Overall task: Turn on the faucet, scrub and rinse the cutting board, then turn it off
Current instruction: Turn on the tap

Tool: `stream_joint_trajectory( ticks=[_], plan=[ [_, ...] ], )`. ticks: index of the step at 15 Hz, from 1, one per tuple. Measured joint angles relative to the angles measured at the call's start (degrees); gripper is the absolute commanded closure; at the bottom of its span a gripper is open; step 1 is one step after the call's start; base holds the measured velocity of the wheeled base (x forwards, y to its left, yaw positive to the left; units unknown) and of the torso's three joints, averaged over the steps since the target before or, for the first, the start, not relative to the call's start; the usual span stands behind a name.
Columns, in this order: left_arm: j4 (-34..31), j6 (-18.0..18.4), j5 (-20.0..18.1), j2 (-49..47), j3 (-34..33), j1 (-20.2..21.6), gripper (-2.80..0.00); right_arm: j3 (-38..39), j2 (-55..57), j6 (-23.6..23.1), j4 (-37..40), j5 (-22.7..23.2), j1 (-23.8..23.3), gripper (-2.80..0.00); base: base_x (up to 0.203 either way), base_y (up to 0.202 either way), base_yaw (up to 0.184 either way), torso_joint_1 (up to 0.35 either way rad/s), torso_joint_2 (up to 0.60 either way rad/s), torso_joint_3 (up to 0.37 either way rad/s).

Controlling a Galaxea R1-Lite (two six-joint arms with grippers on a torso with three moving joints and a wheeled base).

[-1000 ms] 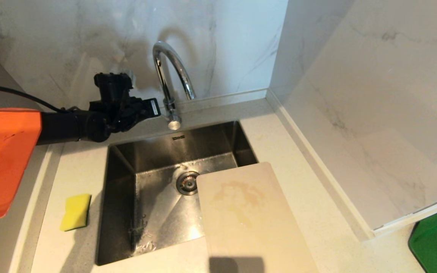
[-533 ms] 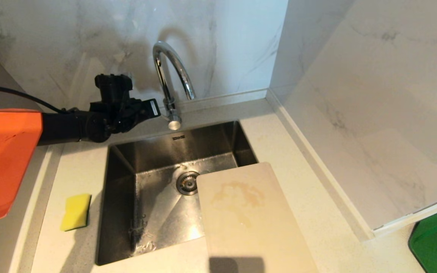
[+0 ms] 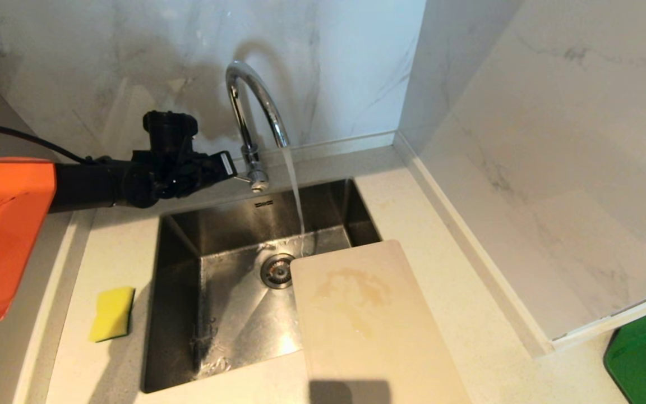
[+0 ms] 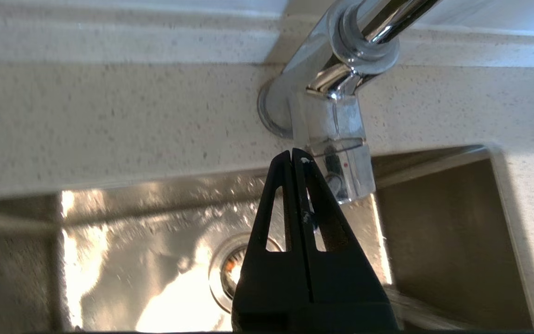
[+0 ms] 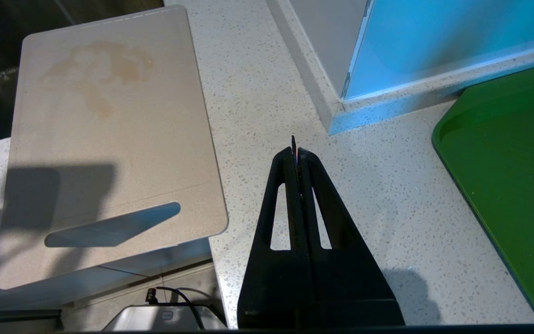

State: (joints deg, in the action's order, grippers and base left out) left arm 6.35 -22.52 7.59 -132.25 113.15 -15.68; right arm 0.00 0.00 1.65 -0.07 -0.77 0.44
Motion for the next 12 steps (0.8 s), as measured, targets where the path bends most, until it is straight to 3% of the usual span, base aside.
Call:
stream_joint_trajectory(
  ticks=[8,12],
  plan=[
    [-3.48,-2.2,0.43,1.9,-0.3,-0.52,0.0,0.0,0.0,0.02,-0.04,-0.02,0.0,0.0,0.0,0.0,0.0,0.0,0.0,0.0],
    [-3.59,7.71,0.55,6.1,-1.47,0.56,0.0,0.0,0.0,0.02,-0.01,-0.02,0.0,0.0,0.0,0.0,0.0,0.0,0.0,0.0]
  ],
)
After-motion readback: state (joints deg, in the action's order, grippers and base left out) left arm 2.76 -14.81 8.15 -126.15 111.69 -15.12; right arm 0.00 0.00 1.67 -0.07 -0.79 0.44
